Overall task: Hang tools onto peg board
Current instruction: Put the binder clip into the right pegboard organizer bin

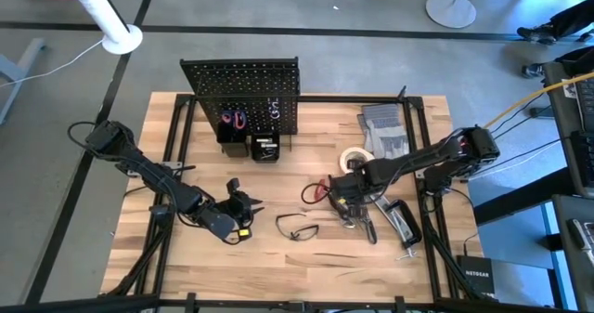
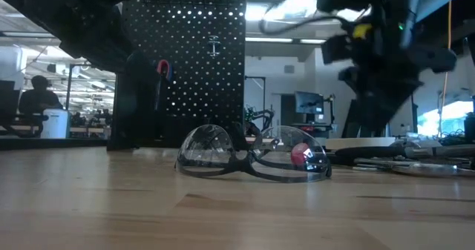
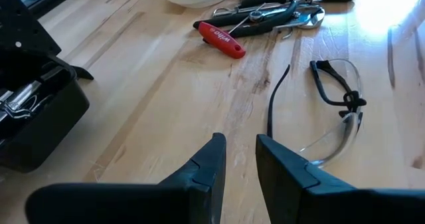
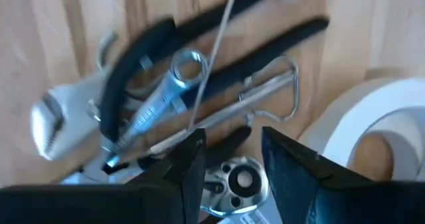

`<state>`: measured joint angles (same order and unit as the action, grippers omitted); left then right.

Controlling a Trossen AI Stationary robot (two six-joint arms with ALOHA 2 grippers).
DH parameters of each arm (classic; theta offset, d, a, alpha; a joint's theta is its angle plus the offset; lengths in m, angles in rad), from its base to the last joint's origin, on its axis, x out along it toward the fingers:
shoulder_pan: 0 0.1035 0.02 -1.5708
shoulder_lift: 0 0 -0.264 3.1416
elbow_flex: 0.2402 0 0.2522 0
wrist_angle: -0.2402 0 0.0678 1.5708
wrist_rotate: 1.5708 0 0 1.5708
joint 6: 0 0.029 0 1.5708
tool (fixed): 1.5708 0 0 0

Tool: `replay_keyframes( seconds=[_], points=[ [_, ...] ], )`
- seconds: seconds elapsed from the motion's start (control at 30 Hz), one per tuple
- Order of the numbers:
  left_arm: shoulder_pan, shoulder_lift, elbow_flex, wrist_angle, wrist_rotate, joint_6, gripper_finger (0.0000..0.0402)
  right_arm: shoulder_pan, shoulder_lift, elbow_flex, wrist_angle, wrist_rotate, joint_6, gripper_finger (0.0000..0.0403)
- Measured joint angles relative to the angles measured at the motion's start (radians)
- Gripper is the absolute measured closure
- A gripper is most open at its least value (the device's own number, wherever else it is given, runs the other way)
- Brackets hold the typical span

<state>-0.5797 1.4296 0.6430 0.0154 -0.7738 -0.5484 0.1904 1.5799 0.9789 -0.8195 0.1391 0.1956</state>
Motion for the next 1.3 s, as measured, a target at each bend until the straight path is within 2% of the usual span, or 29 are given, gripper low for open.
replay_keyframes(
  seconds=[0.2,0.33,0.7,1.3],
  points=[
    [0.000,0.000,0.000,0.006,0.000,-0.006,0.0329,-0.001,0.000,-0.086,0.084,0.002,0.001,0.0255],
    [0.011,0.000,0.000,0.022,0.000,-0.002,0.0329,-0.001,0.000,-0.134,0.153,0.057,0.006,0.0256],
    [0.013,0.000,0.000,0.029,0.000,0.005,0.0329,-0.001,0.009,-0.150,0.237,0.078,0.006,0.0258],
    [0.017,0.000,0.000,0.028,0.000,-0.002,0.0329,-0.002,0.023,-0.175,0.248,0.102,0.006,0.0384]
  ],
)
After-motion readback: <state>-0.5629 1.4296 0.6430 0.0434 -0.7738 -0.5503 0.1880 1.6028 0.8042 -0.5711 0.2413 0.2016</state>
